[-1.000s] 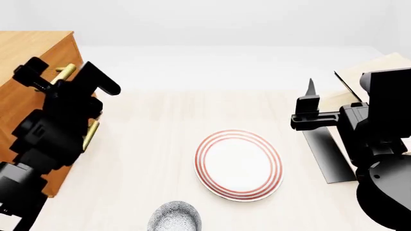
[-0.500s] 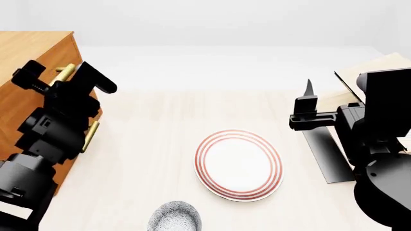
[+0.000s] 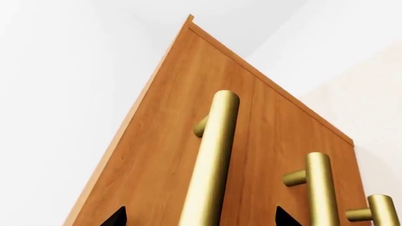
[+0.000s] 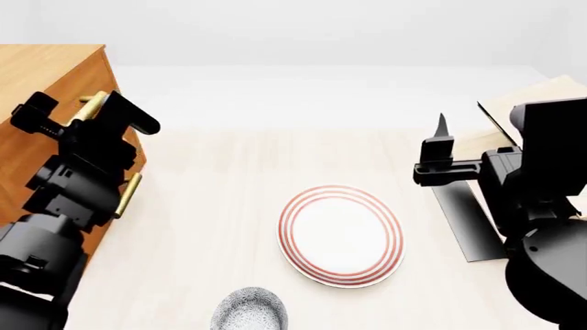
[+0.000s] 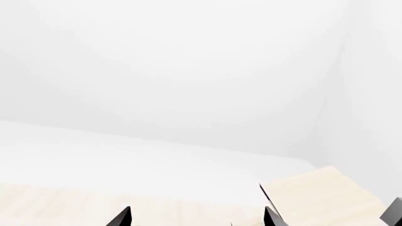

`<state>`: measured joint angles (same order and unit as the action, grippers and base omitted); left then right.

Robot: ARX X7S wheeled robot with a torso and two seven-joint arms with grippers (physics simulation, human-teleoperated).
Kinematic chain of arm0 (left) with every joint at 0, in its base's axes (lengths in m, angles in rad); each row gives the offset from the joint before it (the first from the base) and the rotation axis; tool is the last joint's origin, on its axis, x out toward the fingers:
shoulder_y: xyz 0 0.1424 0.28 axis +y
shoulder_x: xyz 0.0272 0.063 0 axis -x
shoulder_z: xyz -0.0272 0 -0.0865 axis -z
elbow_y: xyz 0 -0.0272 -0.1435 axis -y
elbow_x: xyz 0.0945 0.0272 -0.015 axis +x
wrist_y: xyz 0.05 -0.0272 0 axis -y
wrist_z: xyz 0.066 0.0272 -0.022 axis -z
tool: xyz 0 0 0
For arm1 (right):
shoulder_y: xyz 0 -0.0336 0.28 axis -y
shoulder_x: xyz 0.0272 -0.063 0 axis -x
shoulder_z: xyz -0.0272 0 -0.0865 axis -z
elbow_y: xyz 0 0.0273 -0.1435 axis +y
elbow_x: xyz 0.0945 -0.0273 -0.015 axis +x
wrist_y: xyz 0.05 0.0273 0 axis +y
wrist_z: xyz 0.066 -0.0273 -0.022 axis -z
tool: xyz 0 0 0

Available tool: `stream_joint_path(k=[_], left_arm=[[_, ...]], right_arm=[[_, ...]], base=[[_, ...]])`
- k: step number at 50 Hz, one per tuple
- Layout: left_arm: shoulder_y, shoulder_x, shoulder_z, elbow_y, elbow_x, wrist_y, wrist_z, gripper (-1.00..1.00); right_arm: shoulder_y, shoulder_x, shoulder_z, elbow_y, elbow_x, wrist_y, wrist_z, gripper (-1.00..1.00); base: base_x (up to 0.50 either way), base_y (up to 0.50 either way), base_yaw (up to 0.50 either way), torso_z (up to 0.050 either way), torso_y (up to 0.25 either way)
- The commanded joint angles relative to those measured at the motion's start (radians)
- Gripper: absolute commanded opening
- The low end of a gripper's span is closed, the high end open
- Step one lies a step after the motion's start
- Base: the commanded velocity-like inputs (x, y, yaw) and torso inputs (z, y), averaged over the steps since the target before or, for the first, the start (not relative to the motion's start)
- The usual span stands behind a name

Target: Open the top drawer of the cabinet and put the bowl in it.

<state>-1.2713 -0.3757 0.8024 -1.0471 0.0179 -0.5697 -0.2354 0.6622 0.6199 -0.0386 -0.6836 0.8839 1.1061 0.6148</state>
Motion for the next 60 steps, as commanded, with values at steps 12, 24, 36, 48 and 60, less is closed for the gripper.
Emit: stream_joint_path(k=[12, 24, 36, 48, 60], left_arm=[[0.018, -0.018, -0.041, -0.018, -0.043, 0.042, -0.025, -1.0], [0.013, -0.008, -0.045, -0.037, -0.044, 0.055, -0.036, -1.0], [0.047, -0.033, -0.045, 0.101, -0.048, -0.005, -0.034, -1.0], [0.104, -0.058, -0.021, 0.346, -0.045, -0.094, -0.014, -1.0], [0.124, -0.056, -0.005, 0.411, -0.042, -0.104, -0.005, -1.0]], right_arm=[[-0.009, 0.001, -0.014, 0.014, -0.01, -0.021, -0.003, 1.0], [-0.008, 0.001, -0.019, 0.017, -0.01, -0.026, -0.001, 1.0], [-0.011, 0.003, -0.021, 0.018, -0.009, -0.031, 0.001, 1.0], [-0.004, 0.003, -0.023, 0.012, 0.001, -0.026, 0.008, 1.0], [-0.007, 0.007, -0.016, 0.012, 0.007, -0.031, 0.01, 1.0]], base=[[0.0, 0.0, 0.0, 0.0, 0.0], [0.0, 0.0, 0.0, 0.0, 0.0], [0.0, 0.0, 0.0, 0.0, 0.0], [0.0, 0.0, 0.0, 0.0, 0.0], [0.0, 0.0, 0.0, 0.0, 0.0]])
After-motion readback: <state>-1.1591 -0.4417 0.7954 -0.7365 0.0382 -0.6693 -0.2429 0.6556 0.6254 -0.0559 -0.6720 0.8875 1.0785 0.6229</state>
